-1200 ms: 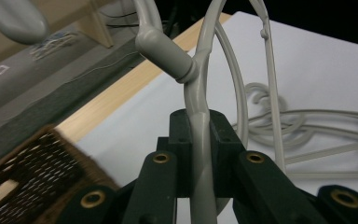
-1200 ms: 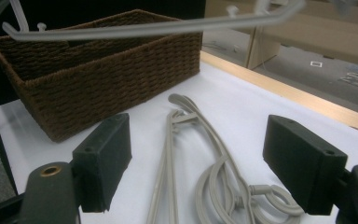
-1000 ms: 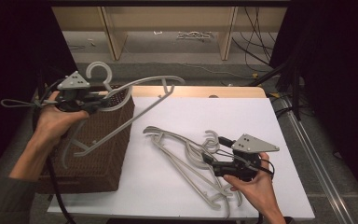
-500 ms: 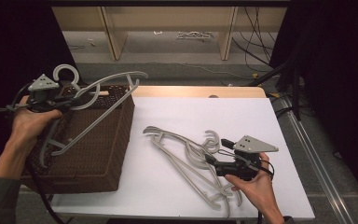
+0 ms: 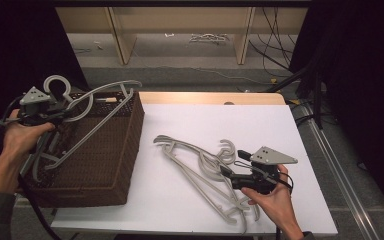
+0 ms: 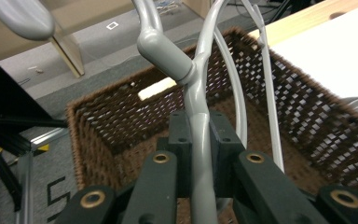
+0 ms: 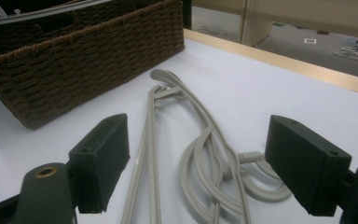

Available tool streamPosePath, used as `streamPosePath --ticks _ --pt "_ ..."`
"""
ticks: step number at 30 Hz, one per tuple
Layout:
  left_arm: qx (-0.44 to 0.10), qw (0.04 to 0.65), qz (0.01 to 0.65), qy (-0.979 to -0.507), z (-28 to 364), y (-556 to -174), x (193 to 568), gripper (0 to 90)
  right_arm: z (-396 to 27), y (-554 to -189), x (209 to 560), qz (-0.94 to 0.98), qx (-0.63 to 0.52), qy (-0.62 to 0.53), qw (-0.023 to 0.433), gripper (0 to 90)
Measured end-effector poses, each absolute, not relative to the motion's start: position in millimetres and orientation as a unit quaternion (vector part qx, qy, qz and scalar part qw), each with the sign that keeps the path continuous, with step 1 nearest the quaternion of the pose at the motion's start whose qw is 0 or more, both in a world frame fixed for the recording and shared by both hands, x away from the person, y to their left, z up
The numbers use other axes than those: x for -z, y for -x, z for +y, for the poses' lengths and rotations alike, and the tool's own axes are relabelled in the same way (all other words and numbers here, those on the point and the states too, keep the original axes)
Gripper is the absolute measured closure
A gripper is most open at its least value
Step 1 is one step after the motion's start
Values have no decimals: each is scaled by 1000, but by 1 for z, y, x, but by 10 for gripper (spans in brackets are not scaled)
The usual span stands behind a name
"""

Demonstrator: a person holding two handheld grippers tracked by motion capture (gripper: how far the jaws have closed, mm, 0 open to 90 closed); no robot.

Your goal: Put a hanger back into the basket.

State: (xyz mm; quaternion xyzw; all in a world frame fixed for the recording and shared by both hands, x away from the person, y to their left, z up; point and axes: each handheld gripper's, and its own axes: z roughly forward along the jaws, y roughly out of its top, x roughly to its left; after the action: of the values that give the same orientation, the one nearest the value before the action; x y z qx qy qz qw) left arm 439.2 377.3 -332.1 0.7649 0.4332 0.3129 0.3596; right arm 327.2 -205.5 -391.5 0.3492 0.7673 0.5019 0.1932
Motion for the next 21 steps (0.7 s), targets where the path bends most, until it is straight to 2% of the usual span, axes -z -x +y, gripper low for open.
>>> streamPosePath --ticks 7,21 --pt "-319 362 437 -759 390 -438 340 818 -205 -327 393 767 -502 -352 189 215" --pt "-319 333 425 -779 398 -438 351 818 -204 -328 395 772 -495 -350 190 211"
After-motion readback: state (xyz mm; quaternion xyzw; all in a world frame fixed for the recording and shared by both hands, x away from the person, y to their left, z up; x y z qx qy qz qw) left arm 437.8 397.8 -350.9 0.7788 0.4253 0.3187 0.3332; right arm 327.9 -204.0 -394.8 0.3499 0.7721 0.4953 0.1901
